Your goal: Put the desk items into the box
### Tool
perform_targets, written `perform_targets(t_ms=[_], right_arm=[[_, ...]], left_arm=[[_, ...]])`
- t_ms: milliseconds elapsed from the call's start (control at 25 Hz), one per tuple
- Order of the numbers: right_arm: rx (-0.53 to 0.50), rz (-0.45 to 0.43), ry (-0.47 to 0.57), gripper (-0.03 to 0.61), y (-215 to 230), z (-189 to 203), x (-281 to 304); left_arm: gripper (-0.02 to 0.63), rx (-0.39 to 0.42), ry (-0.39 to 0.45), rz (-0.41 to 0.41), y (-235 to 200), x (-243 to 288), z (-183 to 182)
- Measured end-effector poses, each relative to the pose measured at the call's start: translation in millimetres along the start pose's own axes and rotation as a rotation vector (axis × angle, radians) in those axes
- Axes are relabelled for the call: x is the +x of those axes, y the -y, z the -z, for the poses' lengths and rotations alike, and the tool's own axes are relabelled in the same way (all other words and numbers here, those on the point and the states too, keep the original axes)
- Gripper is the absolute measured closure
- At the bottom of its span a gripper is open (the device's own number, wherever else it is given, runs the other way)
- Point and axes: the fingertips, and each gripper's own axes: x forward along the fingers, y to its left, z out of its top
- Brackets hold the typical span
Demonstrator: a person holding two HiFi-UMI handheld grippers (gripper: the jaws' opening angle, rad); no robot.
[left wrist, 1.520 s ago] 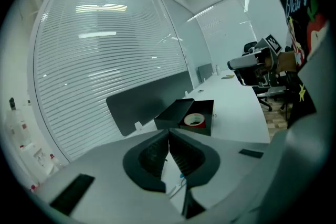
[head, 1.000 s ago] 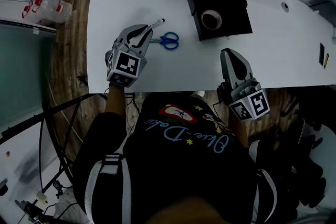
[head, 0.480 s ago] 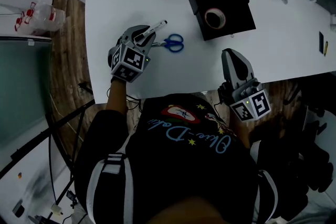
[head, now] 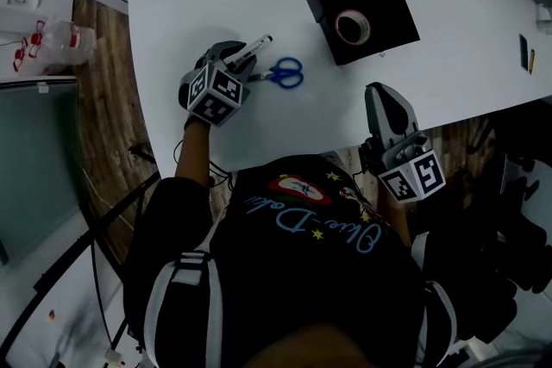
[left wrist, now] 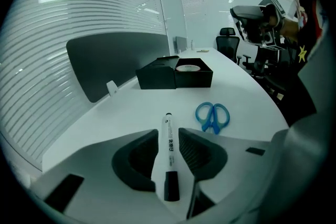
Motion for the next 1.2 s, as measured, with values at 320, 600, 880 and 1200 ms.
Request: perform_targets(t_ms=[320,600,880,1200], right_arm=[[-0.001,0.047,-0.008,0.548,-1,3,-1],[0.002,0.066,-0.020,0.548,-4,7,0],[-0.008,0.071,-0.035,0.548,-5,9,3],[-0.018,0.078,-0.039,0.548,-3,11,4]], left_arm=[[0.463,-0.026,-0.014,0.068,3,14,9],[0.465,-0.021,-0.039,0.092,2,21,17],[0.465,-0.054,-0.025,0.117,3,22,18],[0.512,-0.076,-0.029,0.114,1,23,19]])
